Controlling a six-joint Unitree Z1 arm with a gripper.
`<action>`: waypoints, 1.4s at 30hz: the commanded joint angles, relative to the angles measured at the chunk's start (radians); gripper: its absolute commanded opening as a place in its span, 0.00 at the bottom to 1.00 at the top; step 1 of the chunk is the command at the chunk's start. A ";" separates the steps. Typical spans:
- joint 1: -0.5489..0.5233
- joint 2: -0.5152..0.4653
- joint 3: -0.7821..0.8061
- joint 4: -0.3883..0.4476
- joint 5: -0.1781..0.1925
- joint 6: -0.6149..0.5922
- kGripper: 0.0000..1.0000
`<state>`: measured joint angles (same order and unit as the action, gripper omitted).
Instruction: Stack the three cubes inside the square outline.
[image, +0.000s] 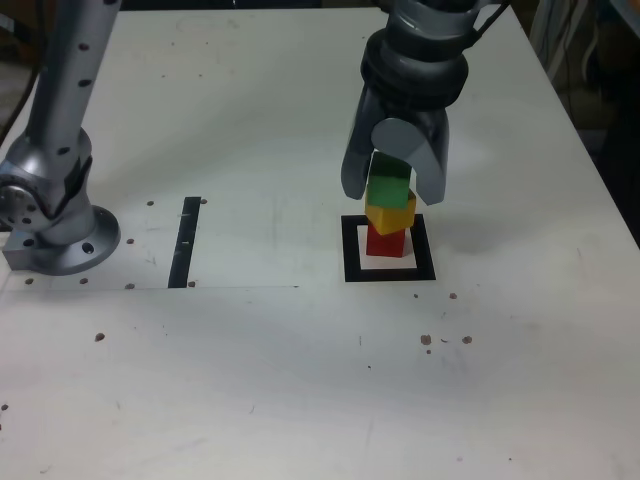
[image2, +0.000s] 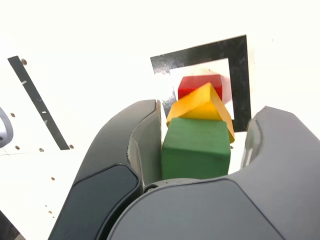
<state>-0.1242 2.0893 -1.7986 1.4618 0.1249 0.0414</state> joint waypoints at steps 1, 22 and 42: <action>0.002 -0.016 0.000 0.002 0.004 0.002 0.99; 0.006 -0.477 0.441 0.045 -0.040 0.038 0.99; 0.094 -0.615 1.095 -0.355 -0.051 0.068 1.00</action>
<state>-0.0315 1.4903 -0.7570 1.1213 0.0746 0.1076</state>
